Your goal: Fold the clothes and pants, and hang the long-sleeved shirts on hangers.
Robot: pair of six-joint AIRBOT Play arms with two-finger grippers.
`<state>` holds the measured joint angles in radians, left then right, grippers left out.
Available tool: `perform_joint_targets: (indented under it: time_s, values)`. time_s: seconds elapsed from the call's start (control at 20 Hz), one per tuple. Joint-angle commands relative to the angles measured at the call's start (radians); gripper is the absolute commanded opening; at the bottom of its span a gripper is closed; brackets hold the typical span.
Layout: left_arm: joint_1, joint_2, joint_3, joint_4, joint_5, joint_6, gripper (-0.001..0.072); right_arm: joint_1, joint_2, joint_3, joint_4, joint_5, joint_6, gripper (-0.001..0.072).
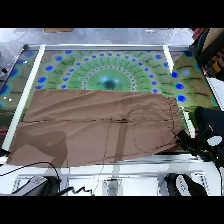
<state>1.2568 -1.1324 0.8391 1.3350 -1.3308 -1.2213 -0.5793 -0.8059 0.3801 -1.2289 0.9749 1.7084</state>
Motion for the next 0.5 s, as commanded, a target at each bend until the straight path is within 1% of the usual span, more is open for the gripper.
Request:
perform_joint_targets:
  time_s: [0.0,0.1,0.2,0.4,0.45]
  values:
    - [0.034,-0.061,-0.061,0.000,0.068,0.026,0.0630,0.000,0.001,0.000,0.001,0.000,0.000,0.0025]
    - [0.034,-0.107,-0.061,-0.001,0.094,0.026,0.0629,0.000,0.001,0.000,0.001,0.000,0.000,0.0025]
    - [0.034,-0.139,-0.061,-0.011,0.126,0.052,0.0620,0.000,0.001,0.000,0.001,0.000,0.000,0.0024]
    - [0.034,-0.164,-0.061,-0.011,0.191,0.055,0.0619,0.000,0.001,0.000,0.001,0.001,0.000,0.0025]
    - [0.034,-0.164,-0.061,-0.011,0.207,0.055,0.0586,0.000,0.001,0.000,0.001,0.001,0.000,0.0025]
